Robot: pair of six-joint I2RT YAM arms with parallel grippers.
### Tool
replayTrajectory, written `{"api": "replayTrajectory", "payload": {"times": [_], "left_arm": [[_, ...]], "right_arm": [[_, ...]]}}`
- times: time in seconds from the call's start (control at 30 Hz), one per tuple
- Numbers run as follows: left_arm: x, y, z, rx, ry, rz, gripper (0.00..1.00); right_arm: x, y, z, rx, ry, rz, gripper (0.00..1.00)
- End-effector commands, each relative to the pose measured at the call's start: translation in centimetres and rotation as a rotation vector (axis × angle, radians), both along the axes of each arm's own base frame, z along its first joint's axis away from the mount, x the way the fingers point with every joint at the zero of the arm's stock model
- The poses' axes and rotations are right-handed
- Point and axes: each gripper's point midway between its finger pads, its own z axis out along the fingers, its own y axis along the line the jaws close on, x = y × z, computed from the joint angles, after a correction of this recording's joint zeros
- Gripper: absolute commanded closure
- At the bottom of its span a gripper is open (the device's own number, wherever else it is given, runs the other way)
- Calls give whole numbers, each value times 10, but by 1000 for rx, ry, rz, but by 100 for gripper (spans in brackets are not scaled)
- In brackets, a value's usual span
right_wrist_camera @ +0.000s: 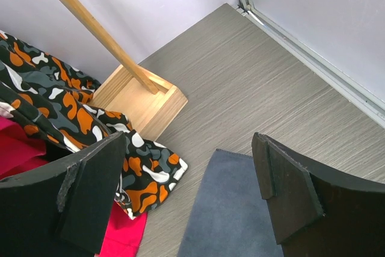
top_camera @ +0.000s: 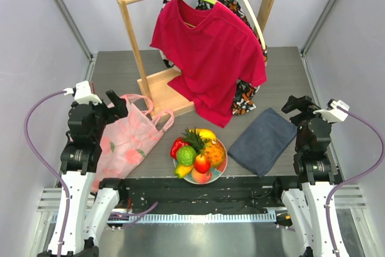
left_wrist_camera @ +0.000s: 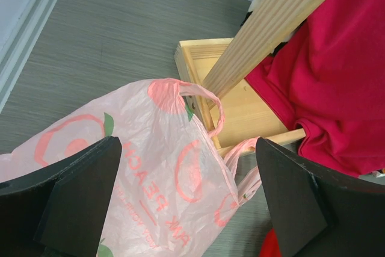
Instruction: Place the fruits into the plastic bag
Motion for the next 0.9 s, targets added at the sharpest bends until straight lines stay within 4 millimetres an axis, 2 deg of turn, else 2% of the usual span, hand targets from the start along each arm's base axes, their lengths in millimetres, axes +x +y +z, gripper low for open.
{"api": "replayTrajectory", "payload": {"times": [0.0, 0.2, 0.43, 0.6, 0.77, 0.83, 0.87], "left_arm": [[2, 9, 6, 4, -22, 50, 0], [1, 2, 8, 18, -38, -2, 0], [7, 4, 1, 26, -6, 10, 0], [13, 0, -2, -8, 29, 14, 7], [22, -6, -20, 11, 125, 43, 9], [26, -18, -29, 35, 183, 17, 9], [28, -18, -33, 56, 204, 36, 10]], "right_arm": [[2, 0, 17, 0, -66, 1, 6], [0, -1, 18, -12, -68, -3, 6], [-1, 0, 19, -31, -68, 7, 7], [1, 12, 23, -57, -64, 83, 7], [5, 16, 19, -60, -48, 112, 7], [7, 17, 17, -59, -37, 116, 7], [8, 17, 15, -57, -30, 117, 8]]}}
